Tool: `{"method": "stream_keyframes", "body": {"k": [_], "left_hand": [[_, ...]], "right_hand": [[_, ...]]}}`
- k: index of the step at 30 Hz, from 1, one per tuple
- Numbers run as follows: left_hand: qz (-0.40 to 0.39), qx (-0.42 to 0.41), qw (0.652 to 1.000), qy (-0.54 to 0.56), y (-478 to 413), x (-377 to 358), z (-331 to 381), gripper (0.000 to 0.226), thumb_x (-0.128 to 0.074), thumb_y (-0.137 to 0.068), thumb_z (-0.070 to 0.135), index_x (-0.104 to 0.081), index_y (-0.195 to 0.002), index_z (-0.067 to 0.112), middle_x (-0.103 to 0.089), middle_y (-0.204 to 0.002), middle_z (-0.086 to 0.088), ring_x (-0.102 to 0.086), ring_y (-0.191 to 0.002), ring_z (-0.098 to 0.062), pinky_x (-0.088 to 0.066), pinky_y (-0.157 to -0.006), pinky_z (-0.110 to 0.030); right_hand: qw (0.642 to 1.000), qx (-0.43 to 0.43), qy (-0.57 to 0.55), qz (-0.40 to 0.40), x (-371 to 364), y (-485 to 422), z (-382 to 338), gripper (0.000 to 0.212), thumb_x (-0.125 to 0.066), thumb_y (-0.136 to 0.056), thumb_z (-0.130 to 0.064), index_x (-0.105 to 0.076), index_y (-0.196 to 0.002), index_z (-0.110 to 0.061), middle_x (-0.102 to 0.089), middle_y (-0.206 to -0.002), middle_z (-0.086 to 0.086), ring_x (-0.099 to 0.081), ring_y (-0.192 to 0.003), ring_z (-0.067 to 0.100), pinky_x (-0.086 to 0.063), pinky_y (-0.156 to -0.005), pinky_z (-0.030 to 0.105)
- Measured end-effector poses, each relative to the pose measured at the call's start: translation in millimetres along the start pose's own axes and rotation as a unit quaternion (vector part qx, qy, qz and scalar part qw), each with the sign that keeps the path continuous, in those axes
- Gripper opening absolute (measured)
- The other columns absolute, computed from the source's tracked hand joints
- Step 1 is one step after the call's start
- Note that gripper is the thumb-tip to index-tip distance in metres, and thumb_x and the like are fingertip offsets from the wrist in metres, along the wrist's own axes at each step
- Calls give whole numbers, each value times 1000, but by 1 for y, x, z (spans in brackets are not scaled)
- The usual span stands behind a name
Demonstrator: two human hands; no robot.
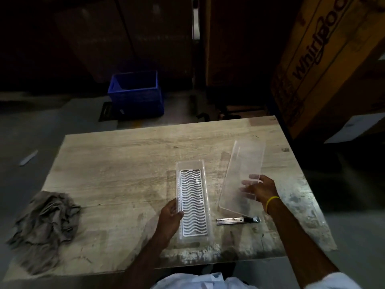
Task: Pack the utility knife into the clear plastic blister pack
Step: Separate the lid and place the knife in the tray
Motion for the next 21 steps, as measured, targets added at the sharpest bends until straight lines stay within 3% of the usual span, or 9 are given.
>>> {"method": "stream_keyframes", "body": {"k": [5,8,11,14,18,21], "left_hand": [[8,14,1000,4,0,0,-3,53,-60,-83,-17,-55,-134,-1,-66,-128,-15,-64,-118,-28,-52,-100,-33],[12,17,1000,1,-2,1,-5,55,-61,-83,-16,-53,-136,-1,-63,-133,-17,-61,-123,-30,-44,-110,-49],[13,27,1000,6,-1,-1,-3,54,-58,-83,-18,-53,-135,-3,-65,-129,-17,-63,-120,-30,-48,-106,-42],[6,36,999,12,-1,-2,-7,49,-57,-83,-18,-59,-129,-1,-69,-123,-16,-65,-116,-31,-50,-98,-38],[0,49,999,12,-1,-5,-11,41,-57,-83,-18,-65,-118,4,-71,-110,-10,-66,-109,-28,-50,-93,-36],[5,52,999,8,-2,-5,-12,40,-59,-83,-15,-66,-112,12,-72,-109,-10,-66,-109,-27,-49,-98,-41]], "right_hand": [[994,30,102,30,1,-33,-5,31,-73,-70,9,-70,-97,-5,-71,-77,24,-65,-57,30,-59,-73,56],[973,69,208,69,1,-50,-9,30,-83,-62,-5,-76,-89,-15,-76,-79,13,-71,-69,30,-60,-79,49],[940,109,307,102,-1,-58,-18,34,-85,-67,-21,-75,-98,-13,-76,-96,11,-70,-95,28,-53,-94,35],[907,134,385,106,-4,-66,-22,45,-83,-68,-38,-73,-104,-13,-73,-108,13,-64,-107,34,-50,-94,36],[873,171,441,118,-7,-62,-28,43,-79,-75,-36,-69,-106,-7,-69,-110,19,-61,-108,40,-51,-88,40],[864,194,453,103,-8,-61,-25,40,-78,-74,-37,-66,-97,-6,-69,-102,20,-62,-102,38,-51,-84,40]]}}
Point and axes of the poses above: each hand's wrist, its own y-axis away from the middle knuckle, its own x-axis out of the back of the hand, z = x × y, the point moved 7 cm from there along -y, towards the middle knuckle
